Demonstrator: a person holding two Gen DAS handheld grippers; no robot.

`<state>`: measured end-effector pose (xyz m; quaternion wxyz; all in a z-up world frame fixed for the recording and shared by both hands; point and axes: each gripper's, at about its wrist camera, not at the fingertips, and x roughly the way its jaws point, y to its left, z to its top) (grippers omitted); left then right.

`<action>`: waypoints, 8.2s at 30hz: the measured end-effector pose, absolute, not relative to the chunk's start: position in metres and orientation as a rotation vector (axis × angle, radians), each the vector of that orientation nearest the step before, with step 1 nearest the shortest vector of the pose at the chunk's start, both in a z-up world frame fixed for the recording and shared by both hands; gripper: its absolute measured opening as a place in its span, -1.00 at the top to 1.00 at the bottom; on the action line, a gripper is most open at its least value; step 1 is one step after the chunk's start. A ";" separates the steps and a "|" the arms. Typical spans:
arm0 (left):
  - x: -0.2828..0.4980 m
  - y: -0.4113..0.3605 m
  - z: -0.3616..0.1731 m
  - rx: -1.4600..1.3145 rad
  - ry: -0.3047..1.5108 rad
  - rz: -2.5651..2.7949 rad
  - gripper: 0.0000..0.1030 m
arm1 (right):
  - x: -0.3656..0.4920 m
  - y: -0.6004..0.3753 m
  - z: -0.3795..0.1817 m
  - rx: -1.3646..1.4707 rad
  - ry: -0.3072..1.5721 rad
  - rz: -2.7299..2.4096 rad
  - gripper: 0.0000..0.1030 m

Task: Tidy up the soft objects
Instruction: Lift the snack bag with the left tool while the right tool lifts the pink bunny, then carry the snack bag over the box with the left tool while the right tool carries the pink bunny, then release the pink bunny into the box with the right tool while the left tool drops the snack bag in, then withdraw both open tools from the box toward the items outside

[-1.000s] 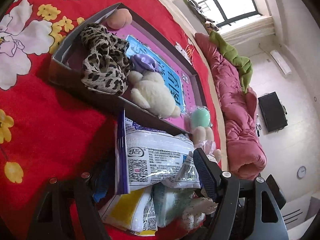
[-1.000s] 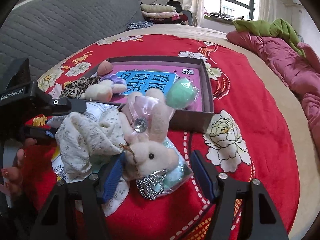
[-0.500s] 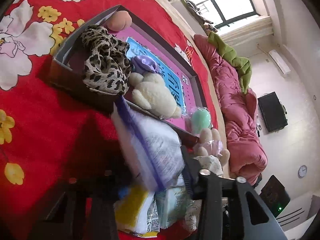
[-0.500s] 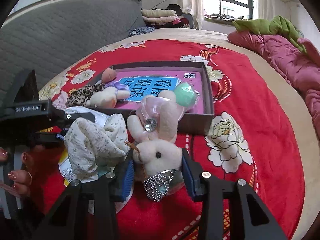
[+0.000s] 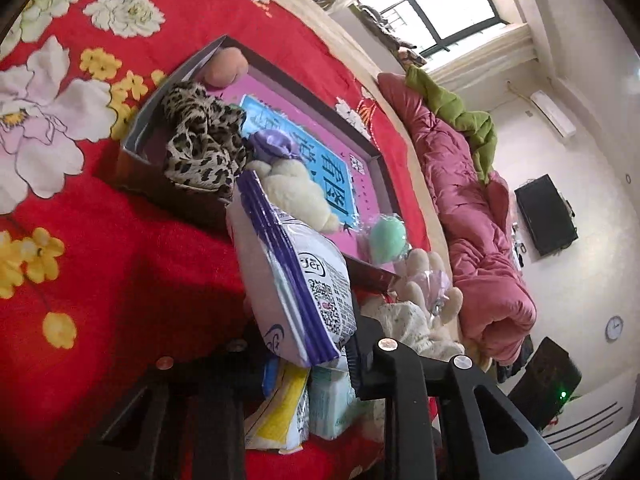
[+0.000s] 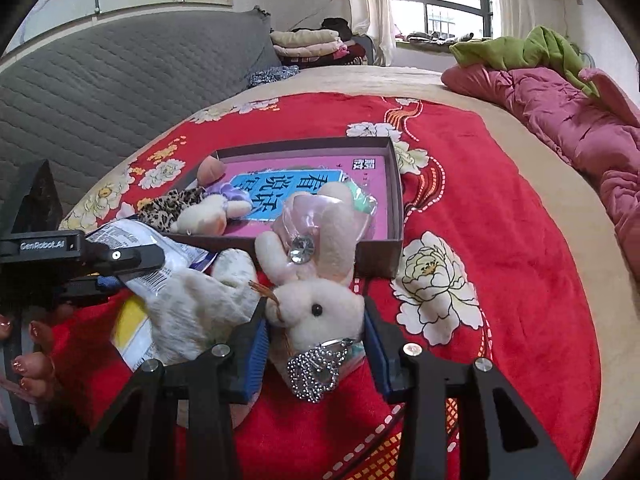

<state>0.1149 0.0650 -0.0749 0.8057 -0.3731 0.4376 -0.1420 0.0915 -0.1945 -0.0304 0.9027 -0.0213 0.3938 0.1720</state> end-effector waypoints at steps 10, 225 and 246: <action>0.098 0.071 -0.054 -0.752 0.895 -0.296 0.54 | 0.087 -0.199 -0.016 -0.030 0.768 0.348 0.16; 0.172 0.104 0.003 -0.512 0.777 -0.051 -0.47 | 0.169 -0.163 0.006 0.052 0.832 0.323 0.03; 0.134 0.115 0.039 -0.497 0.705 0.009 -0.47 | 0.154 -0.171 0.026 0.047 0.783 0.336 -0.02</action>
